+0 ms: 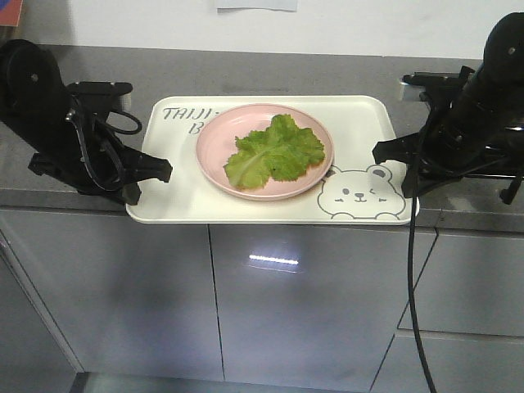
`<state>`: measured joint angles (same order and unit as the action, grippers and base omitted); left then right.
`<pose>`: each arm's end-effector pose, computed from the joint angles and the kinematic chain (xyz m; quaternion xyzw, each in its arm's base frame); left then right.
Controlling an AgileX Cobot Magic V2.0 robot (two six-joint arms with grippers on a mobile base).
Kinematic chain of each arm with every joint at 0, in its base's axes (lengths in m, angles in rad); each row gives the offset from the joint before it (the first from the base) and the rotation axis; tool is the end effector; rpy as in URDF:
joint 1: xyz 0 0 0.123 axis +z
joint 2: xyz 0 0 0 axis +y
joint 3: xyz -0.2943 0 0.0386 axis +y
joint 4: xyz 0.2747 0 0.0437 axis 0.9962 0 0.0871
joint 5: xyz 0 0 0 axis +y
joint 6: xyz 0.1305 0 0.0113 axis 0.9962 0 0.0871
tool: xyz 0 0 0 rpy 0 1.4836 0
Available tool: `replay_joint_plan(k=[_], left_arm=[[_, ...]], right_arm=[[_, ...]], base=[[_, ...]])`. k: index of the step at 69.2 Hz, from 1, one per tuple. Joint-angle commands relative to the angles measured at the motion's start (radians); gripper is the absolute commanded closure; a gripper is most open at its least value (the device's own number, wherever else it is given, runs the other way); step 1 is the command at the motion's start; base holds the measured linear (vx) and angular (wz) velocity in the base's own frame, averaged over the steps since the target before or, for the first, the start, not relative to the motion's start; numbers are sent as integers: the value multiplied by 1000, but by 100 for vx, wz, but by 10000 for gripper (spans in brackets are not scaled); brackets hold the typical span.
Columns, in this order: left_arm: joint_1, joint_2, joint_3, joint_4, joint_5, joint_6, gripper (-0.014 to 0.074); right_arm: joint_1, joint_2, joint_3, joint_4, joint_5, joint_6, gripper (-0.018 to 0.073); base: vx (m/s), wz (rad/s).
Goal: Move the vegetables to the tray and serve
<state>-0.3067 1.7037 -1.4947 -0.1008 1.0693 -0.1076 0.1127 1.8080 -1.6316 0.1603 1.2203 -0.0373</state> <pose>0.3812 -0.1329 0.2742 0.0821 0.9775 -0.0857 0.1746 0.4138 0.0666 0.2698 -0.0566 0.9868 0.0830 0.1268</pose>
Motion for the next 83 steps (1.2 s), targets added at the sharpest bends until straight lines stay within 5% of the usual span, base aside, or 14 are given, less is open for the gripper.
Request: replay_joint_plan(k=[1, 83], left_arm=[[-28, -57, -42, -112, -70, 33, 603], [-28, -57, -42, -112, -70, 33, 603]], right_arm=[[17, -61, -35, 113, -48, -39, 564], [17, -61, -35, 113, -48, -39, 564]], base=[[0, 0], [0, 0]])
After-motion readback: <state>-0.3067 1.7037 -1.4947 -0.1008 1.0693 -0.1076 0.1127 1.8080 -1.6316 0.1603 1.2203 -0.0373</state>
